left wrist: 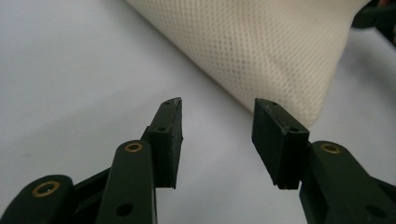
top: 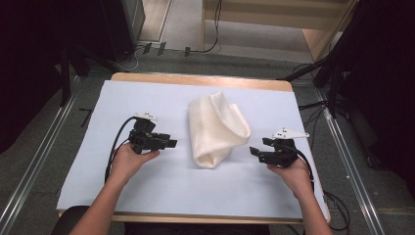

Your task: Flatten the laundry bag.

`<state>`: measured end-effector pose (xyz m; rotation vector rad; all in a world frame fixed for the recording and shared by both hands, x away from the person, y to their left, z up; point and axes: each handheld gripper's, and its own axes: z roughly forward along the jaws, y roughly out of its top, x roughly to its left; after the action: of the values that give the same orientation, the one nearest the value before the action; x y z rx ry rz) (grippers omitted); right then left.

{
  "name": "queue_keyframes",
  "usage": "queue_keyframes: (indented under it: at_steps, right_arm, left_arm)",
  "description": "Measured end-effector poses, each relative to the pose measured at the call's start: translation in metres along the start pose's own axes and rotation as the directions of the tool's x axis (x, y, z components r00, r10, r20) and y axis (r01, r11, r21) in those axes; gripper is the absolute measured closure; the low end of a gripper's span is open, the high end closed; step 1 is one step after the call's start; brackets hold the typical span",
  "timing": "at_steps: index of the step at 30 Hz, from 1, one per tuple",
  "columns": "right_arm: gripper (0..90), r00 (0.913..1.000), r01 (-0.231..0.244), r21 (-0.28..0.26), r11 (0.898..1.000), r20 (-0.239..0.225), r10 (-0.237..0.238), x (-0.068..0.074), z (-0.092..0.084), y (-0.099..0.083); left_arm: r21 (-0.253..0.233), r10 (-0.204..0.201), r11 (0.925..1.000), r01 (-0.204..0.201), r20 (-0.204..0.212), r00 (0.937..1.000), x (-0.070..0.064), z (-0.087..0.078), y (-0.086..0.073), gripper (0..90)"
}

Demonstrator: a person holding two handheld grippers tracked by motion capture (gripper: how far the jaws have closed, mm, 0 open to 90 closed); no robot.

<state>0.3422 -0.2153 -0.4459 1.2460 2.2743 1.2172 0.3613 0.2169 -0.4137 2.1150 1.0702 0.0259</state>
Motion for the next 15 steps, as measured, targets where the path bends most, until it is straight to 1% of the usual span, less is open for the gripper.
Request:
queue_keyframes:
  at_steps: [1, 2, 3, 4, 6, 7, 8, 10, 12, 15]
  right_arm:
    - [39.1, 0.9999, -0.007, 0.002, 1.0, -0.01, 0.007, -0.0003, 0.0001, 0.0003]
    - [40.2, 0.9997, -0.014, 0.01, 1.0, -0.02, 0.014, -0.0004, 0.0002, 0.0006]
    - [41.5, 0.9998, -0.012, 0.017, 1.0, -0.018, 0.012, -0.0002, 0.0009, 0.0008]
    - [42.5, 0.9998, -0.01, 0.021, 1.0, -0.016, 0.01, 0.0002, 0.0014, 0.001]
    - [43.9, 1.0, -0.005, 0.019, 1.0, -0.004, 0.005, 0.0007, 0.0013, 0.0017]
    - [44.7, 1.0, -0.006, 0.016, 1.0, 0.001, 0.006, 0.0005, 0.0009, 0.0021]
    - [45.5, 0.9999, -0.01, 0.015, 1.0, 0.002, 0.01, 0.0004, 0.0001, 0.0023]
    - [46.4, 0.9998, -0.02, 0.02, 1.0, 0.004, 0.02, 0.0, -0.0007, 0.0023]
    - [47.1, 0.9993, -0.038, 0.028, 0.999, -0.002, 0.038, -0.0007, -0.0009, 0.0024]
    - [47.3, 0.998, -0.062, 0.033, 0.998, -0.006, 0.062, -0.0019, -0.0018, 0.0028]
  left_arm:
    - [-0.001, -0.002, 1.0, 0.002, 0.005, 1.0, 0.0004, -0.0007, -0.0005, 47.5]
    - [-0.004, -0.012, 0.9999, 0.012, 0.023, 0.9997, 0.0013, -0.0017, -0.0009, 44.7]
    - [-0.007, -0.01, 0.9999, 0.01, 0.026, 0.9996, 0.0014, -0.0031, -0.0015, 44.0]
    - [-0.008, 0.0, 1.0, 0.0, 0.018, 0.9998, 0.0005, -0.0039, -0.0022, 43.7]
    - [-0.001, 0.033, 0.9994, -0.033, -0.005, 0.9994, -0.0008, -0.0054, -0.0028, 43.3]
    - [-0.001, 0.04, 0.9992, -0.04, -0.009, 0.9992, -0.001, -0.006, -0.0029, 42.6]
    - [-0.004, 0.044, 0.999, -0.044, -0.014, 0.9989, -0.0005, -0.0065, -0.0031, 41.7]
    - [-0.016, 0.036, 0.9992, -0.036, -0.003, 0.9993, 0.0018, -0.0078, -0.0033, 41.0]
    - [-0.023, 0.027, 0.9994, -0.027, -0.004, 0.9996, 0.0038, -0.0082, -0.0034, 39.1]
    - [-0.019, 0.044, 0.9988, -0.044, -0.014, 0.9989, 0.0039, -0.0078, -0.0038, 38.4]
